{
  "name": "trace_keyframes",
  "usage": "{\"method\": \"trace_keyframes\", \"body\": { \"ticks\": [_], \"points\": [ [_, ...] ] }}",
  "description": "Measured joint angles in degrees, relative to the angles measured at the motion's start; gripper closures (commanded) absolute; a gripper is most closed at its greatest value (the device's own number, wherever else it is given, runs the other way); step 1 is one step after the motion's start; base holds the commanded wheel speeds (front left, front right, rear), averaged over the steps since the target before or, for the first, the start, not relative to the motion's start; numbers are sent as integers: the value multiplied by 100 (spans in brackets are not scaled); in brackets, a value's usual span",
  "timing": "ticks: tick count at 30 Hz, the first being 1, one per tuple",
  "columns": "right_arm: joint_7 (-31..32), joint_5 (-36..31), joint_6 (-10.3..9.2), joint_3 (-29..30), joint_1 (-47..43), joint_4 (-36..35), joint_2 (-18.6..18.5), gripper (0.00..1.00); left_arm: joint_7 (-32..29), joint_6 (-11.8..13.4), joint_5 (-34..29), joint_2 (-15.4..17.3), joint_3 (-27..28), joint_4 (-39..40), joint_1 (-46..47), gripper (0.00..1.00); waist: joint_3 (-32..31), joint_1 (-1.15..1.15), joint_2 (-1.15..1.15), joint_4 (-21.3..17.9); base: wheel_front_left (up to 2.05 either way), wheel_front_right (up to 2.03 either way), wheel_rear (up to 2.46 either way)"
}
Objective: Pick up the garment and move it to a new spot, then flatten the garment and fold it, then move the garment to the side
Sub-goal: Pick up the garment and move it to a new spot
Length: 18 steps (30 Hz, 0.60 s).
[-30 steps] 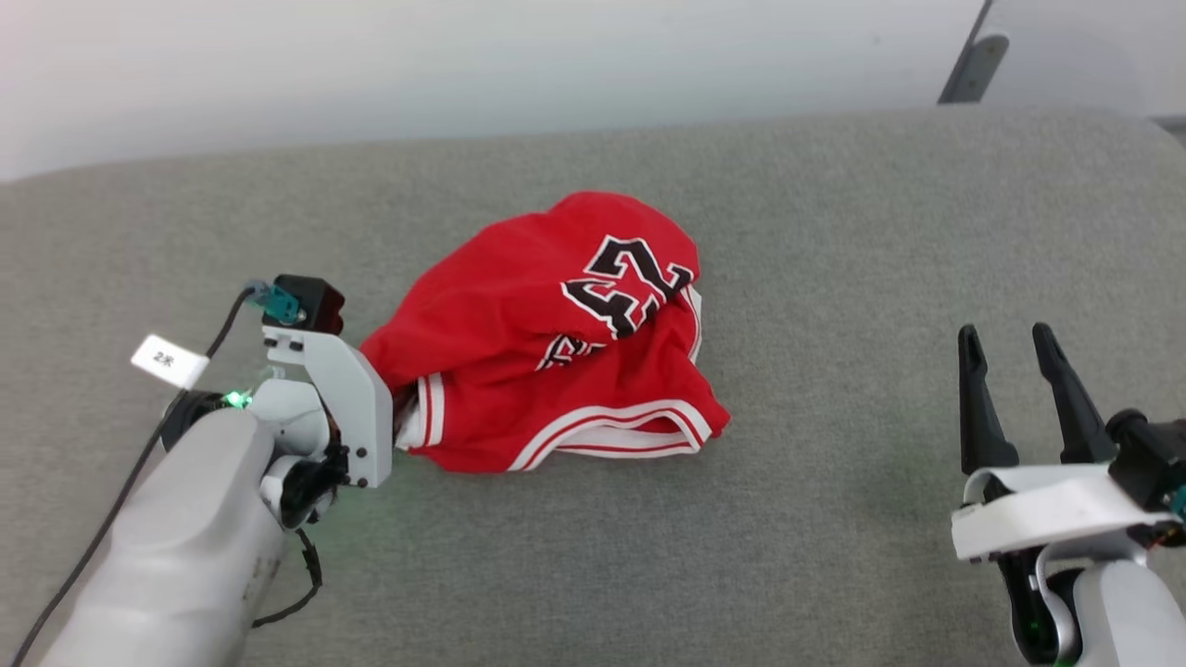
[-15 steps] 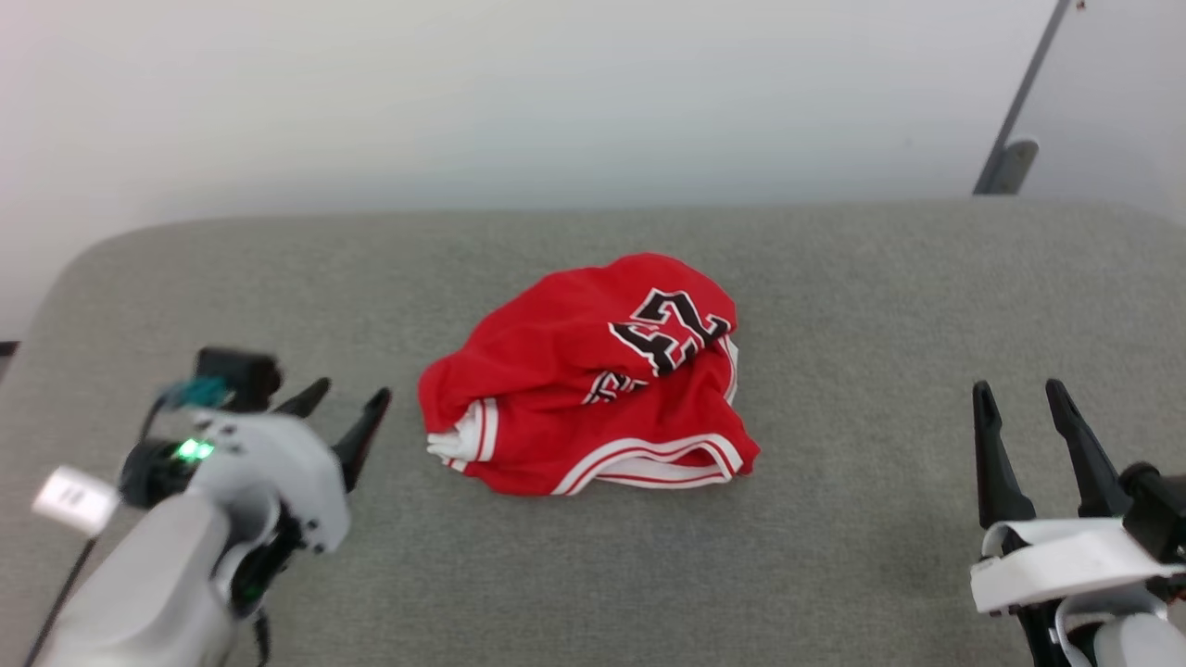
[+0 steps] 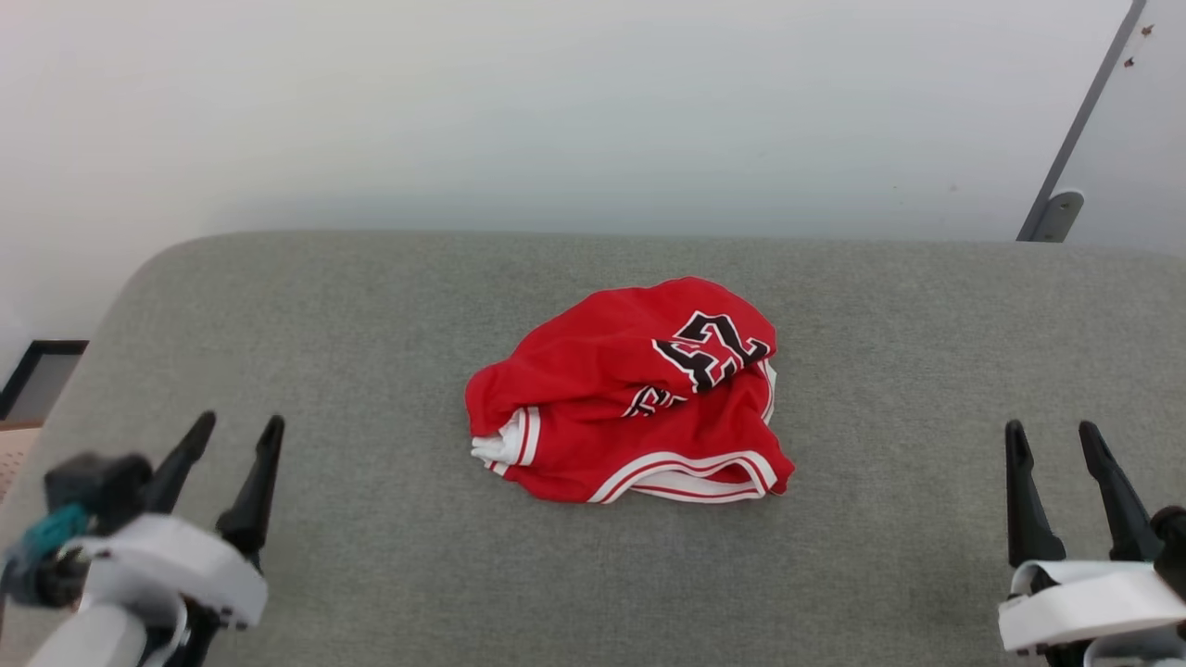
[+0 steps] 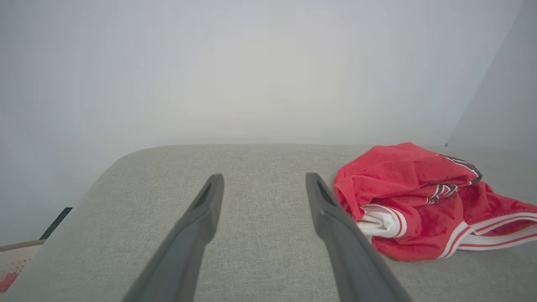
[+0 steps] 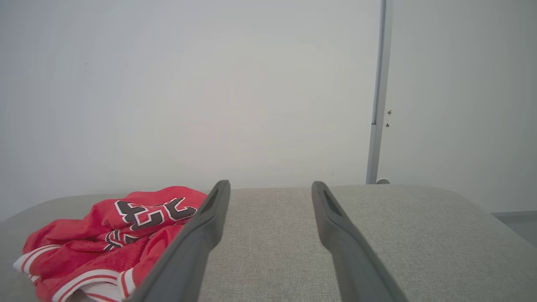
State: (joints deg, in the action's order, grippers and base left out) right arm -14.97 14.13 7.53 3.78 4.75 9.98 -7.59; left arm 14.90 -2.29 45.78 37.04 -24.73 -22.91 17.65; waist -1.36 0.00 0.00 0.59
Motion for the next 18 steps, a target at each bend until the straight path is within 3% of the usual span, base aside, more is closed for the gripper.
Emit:
{"method": "trace_keyframes", "body": {
  "ticks": [8, 18],
  "points": [
    [-1, -2, 0, 80, -190, -41, 56, 0, 22, 154, -503, -299, 1169, 918, -1172, 0, -48, 0, 0, 53, 0, 0, 0],
    [0, -7, 0, 69, -209, -98, 78, 0, 22, -99, -886, -700, 1826, 1192, -1572, 0, -68, 0, 0, 138, 0, 0, 0]
  ]
}}
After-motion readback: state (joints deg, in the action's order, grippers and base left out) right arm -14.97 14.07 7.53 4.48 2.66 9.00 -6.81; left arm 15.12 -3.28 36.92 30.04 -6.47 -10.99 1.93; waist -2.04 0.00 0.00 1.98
